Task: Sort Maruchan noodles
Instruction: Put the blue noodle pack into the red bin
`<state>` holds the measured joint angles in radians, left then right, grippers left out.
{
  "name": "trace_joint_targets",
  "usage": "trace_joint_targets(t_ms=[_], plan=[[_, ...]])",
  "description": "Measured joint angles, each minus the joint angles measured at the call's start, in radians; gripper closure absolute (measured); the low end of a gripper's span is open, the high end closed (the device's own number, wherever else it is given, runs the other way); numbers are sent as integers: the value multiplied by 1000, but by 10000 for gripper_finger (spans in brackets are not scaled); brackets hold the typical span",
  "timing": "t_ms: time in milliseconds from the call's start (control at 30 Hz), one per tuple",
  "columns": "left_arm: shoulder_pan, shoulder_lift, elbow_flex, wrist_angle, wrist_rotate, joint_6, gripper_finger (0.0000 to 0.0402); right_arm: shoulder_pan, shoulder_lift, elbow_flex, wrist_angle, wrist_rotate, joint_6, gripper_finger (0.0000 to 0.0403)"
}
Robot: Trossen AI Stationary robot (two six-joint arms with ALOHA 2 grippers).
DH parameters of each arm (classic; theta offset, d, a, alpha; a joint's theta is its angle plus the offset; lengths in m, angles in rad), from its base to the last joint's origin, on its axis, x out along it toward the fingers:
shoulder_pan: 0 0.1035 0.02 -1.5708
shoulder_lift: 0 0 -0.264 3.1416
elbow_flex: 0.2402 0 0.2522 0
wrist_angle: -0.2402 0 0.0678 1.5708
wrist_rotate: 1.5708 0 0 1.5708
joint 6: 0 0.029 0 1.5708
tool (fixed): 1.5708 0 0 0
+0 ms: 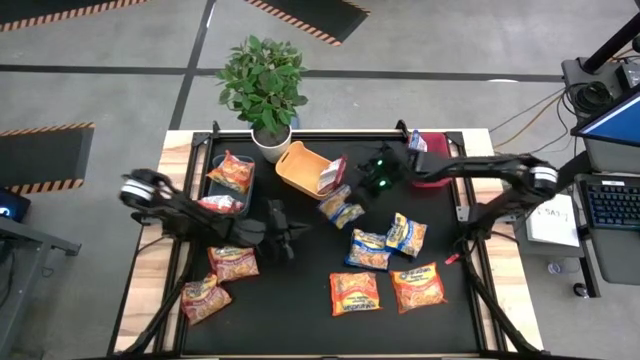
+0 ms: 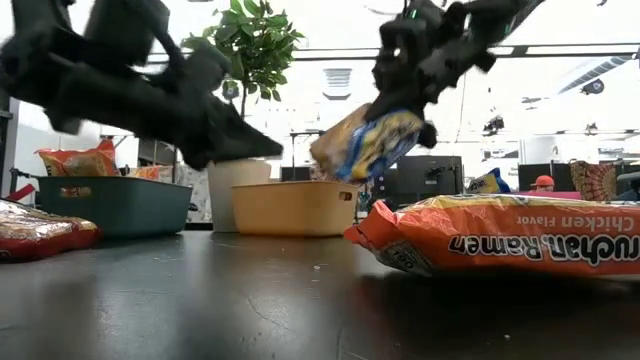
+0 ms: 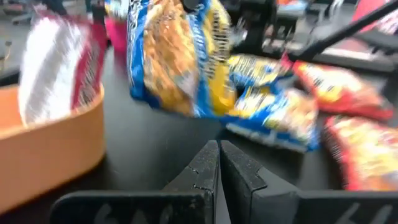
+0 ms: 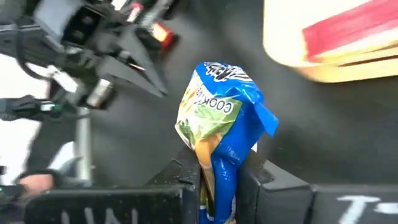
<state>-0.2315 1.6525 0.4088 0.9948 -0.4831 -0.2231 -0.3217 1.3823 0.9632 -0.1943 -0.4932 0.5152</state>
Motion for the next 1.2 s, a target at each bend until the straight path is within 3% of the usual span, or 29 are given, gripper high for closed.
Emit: trace_joint_targets(t_ms=[133,333,400,567,900,1067,1200], plan=[[-16,-143,-64,1,-1,43,401,-16,-89,171,-383,209,-165,364],[-30,-273,-114,-1,-2,97,401,-32,-76,502,-966,868,-404,365],[-34,-288,-116,1,-2,105,401,-72,-46,578,-1089,990,-388,365],[-43,-284,-122,-1,-3,110,401,-255,12,642,-1262,941,-242,365],[-43,-254,-122,0,-3,84,401,-654,36,567,-1230,671,-353,365],[-43,-251,-123,2,-4,84,401,-670,36,559,-1152,597,-296,365],[-43,-252,-123,6,-3,81,401,-681,57,556,-1152,613,-218,365]])
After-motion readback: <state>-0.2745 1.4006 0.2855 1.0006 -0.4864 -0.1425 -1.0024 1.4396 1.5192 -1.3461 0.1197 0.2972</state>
